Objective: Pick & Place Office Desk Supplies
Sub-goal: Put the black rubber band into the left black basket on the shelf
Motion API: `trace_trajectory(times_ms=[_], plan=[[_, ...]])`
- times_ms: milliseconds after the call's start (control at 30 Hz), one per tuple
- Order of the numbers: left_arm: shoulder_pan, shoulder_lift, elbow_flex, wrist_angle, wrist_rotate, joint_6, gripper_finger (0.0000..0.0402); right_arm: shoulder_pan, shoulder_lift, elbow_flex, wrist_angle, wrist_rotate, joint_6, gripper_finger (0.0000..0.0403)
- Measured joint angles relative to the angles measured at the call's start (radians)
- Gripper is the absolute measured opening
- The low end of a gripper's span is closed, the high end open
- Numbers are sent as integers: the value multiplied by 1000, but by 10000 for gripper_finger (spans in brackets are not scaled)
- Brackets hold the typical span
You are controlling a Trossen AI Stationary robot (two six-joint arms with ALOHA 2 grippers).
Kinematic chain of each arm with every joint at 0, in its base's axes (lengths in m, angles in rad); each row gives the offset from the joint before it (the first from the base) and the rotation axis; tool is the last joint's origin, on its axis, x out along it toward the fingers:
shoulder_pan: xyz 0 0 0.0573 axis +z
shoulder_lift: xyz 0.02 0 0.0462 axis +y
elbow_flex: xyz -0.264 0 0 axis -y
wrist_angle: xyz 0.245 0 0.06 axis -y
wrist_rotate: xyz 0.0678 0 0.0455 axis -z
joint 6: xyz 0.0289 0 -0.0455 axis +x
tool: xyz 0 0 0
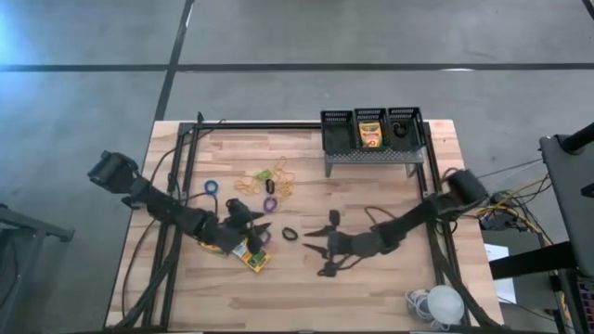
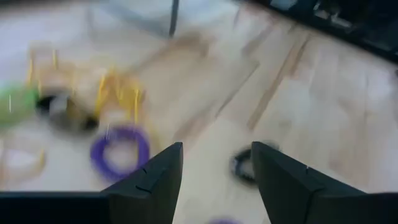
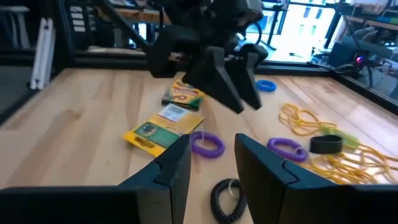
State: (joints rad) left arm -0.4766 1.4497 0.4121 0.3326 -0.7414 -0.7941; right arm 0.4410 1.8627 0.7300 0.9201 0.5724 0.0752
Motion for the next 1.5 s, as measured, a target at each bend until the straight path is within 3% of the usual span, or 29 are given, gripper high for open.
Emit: trace_trajectory(times_ms=[100, 300, 433, 533, 767, 967, 1133, 1267, 1500], plan=[[-8, -20, 13, -157, 97, -105, 195, -20, 78, 47, -4, -3, -7, 115], [8, -76, 158, -768, 187, -331, 195, -52, 154, 96, -2, -5, -8, 109], [81, -116, 216, -1090, 293, -476, 195, -68, 168, 103, -3, -7, -27, 109], [170, -146, 213, -1203, 384, -500, 195, -83, 167, 102, -2, -14, -30, 108], [378, -195, 183, -1239, 603, -387, 195, -108, 166, 100, -4, -36, -13, 98], [431, -198, 182, -1320, 676, -386, 195, -112, 167, 99, -3, -59, -4, 90], [433, -198, 139, -1240, 771, -412, 190, -113, 167, 99, -3, -59, -4, 86], [433, -197, 92, -1161, 797, -435, 168, -113, 167, 98, -4, -59, -4, 88], [433, -199, 85, -1147, 786, -435, 93, -113, 167, 98, -4, -59, 1, 84]])
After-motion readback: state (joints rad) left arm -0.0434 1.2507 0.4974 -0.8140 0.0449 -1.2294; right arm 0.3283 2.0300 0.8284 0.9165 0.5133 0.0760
